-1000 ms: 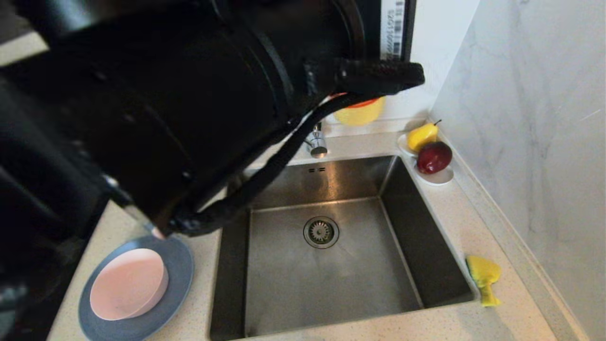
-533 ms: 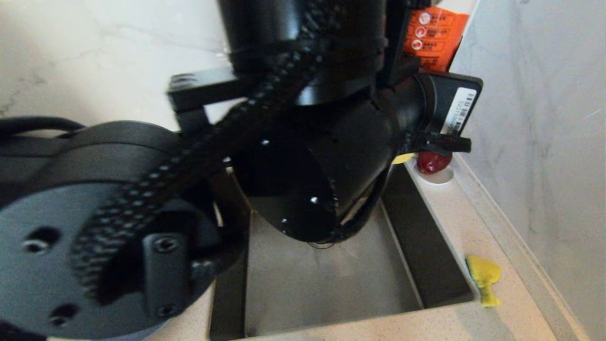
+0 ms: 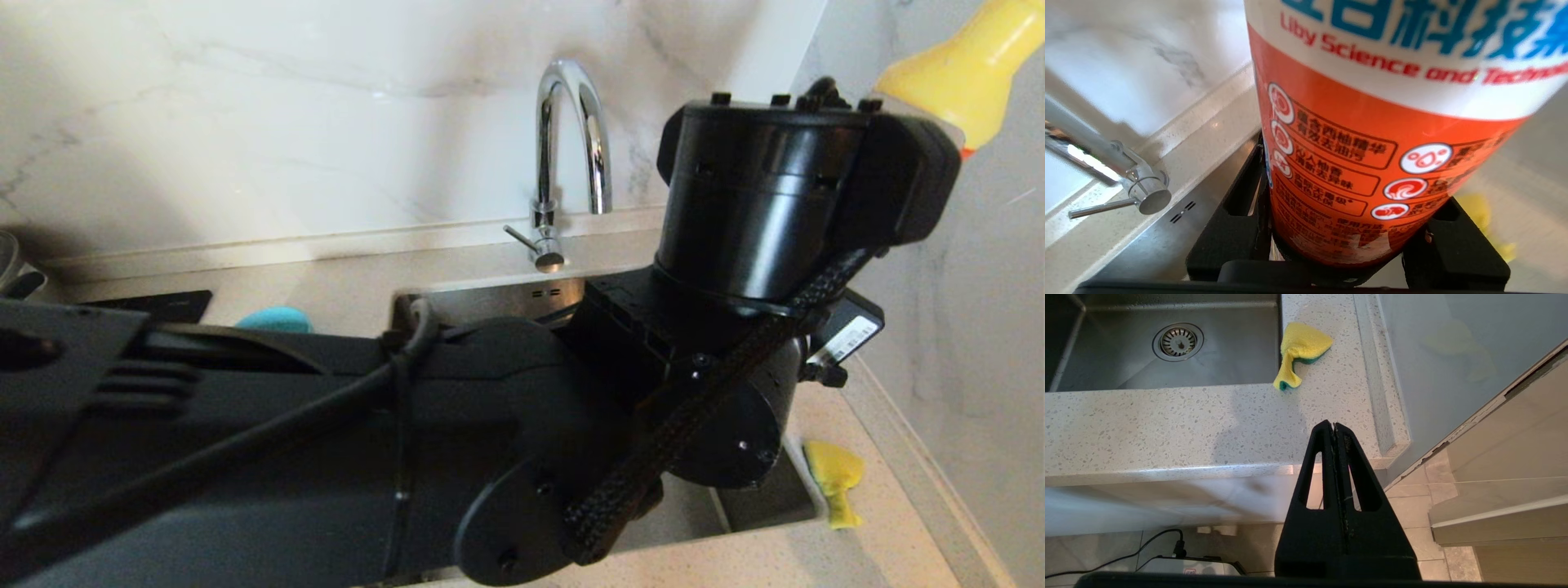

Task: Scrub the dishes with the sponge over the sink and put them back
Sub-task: Squeeze it onto the sponge

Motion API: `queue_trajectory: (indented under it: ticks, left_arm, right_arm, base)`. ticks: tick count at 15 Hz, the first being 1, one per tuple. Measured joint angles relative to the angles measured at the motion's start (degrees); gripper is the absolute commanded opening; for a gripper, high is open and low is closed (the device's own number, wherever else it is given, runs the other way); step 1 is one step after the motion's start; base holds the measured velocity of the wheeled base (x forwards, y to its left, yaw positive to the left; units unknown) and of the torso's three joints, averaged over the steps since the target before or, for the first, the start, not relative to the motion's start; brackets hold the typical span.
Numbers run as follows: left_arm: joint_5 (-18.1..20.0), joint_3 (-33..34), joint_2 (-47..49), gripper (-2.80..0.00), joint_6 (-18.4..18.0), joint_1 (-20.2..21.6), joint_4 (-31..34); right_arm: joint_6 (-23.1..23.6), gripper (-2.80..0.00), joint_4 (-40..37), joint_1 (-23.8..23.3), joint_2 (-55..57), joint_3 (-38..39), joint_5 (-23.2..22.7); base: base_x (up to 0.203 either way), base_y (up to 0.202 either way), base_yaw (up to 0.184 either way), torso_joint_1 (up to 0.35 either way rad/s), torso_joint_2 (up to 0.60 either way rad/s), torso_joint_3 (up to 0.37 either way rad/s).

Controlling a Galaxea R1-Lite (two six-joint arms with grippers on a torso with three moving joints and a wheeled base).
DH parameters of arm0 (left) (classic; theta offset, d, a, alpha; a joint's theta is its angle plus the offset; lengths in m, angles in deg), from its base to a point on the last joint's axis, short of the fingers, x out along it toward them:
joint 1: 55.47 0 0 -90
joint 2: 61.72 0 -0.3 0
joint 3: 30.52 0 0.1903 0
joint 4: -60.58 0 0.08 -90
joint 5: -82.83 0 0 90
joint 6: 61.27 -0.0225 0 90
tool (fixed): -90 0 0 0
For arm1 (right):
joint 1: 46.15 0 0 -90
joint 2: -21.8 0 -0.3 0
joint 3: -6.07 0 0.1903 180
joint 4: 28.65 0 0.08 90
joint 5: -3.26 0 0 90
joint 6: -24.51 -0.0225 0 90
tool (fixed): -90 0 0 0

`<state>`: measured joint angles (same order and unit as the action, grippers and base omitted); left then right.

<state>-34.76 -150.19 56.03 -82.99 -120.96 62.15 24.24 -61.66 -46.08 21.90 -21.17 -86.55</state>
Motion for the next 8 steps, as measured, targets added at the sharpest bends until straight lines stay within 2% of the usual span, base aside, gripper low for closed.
queue_trajectory:
  ticks: [5, 8]
  left_arm:
    - [0.0, 0.4, 5.3, -2.8, -4.9, -0.2, -0.1]
    - [-0.1, 0.5, 8.0, -2.8, -10.5, -0.5, -0.5]
  right_arm:
    - [0.0, -2.8, 0.0, 0.0, 0.0, 0.0, 0.0]
    - [0.0, -2.8, 0.0, 0.0, 0.0, 0.0, 0.0]
  base:
    - [0.0, 0.0, 0.0, 0.0, 0.0, 0.0]
    - [0.0, 0.0, 0.0, 0.0, 0.0, 0.0]
